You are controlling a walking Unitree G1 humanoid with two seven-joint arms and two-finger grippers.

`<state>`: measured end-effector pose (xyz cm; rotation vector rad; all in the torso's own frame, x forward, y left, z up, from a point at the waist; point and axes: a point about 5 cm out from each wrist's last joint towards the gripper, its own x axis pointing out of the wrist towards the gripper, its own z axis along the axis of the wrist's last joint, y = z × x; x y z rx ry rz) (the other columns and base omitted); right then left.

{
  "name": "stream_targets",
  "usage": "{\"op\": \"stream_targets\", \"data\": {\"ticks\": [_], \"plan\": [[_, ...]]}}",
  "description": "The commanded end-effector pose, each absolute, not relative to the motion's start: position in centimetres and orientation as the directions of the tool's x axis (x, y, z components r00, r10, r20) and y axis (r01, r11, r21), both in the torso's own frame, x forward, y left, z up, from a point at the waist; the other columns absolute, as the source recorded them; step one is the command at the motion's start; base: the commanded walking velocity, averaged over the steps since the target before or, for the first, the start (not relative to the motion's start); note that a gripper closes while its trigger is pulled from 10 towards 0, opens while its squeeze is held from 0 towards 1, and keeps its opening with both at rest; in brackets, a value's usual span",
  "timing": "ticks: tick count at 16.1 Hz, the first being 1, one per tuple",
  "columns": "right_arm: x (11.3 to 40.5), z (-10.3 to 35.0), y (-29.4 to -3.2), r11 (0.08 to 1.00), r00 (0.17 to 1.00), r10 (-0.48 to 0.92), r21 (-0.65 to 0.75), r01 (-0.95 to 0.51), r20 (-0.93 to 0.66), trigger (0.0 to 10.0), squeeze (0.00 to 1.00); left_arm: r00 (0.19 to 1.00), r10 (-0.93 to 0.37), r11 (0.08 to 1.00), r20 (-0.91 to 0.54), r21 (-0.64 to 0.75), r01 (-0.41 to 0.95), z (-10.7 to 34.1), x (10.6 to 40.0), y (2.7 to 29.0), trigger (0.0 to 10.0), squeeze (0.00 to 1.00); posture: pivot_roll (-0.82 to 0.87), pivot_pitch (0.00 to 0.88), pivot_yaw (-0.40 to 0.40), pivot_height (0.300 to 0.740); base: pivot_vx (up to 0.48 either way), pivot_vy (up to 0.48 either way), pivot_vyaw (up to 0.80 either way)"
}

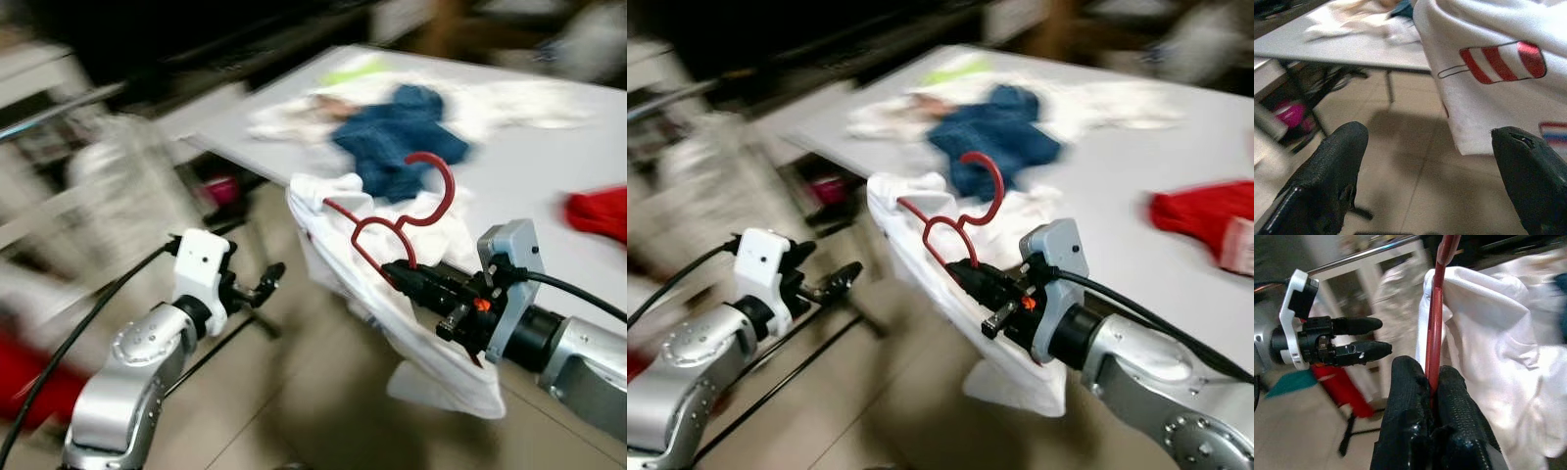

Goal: Hang hanger

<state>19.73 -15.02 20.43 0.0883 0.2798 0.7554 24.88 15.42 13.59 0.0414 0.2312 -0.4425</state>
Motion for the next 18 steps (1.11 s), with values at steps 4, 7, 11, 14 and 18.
{"op": "stream_targets", "data": {"ticks": [4,7,11,14,18], "plan": [[21.9,19.8,-13.6,0.72,0.69,0.69,0.11,-0.685,-0.217,10.0,0.0,0.92,-0.318,0.942,-0.229,0.038,0.335,13.1,25.0,16.7,10.0,0.0,-0.1,0.0,0.109,0.74,0.0,0.0,0.8],[24.1,19.4,-12.9,0.77,0.748,0.638,0.126,-0.626,-0.185,10.0,0.0,0.937,-0.27,0.957,-0.224,0.043,0.286,13.4,25.0,16.8,10.0,0.0,-0.08,0.0,0.09,0.74,0.0,0.0,0.8],[26.0,19.2,-13.5,0.818,0.802,0.575,0.1,-0.566,-0.159,10.0,0.0,0.939,-0.239,0.961,-0.246,0.079,0.266,12.5,25.2,17.4,10.0,0.0,-0.09,0.0,0.073,0.74,0.0,0.0,0.8],[26.8,19.3,-14.1,0.836,0.823,0.549,0.101,-0.539,-0.149,10.0,0.0,0.925,-0.269,0.947,-0.268,0.1,0.304,11.9,25.5,16.6,10.0,0.0,-0.09,0.0,0.076,0.74,0.0,0.0,0.8],[27.0,19.4,-13.8,0.826,0.815,0.564,0.097,-0.556,-0.132,10.0,0.0,0.912,-0.368,0.93,-0.183,-0.067,0.362,13.2,26.5,15.2,10.0,0.15,-0.09,0.0,0.073,0.74,0.0,0.0,0.6]]}}
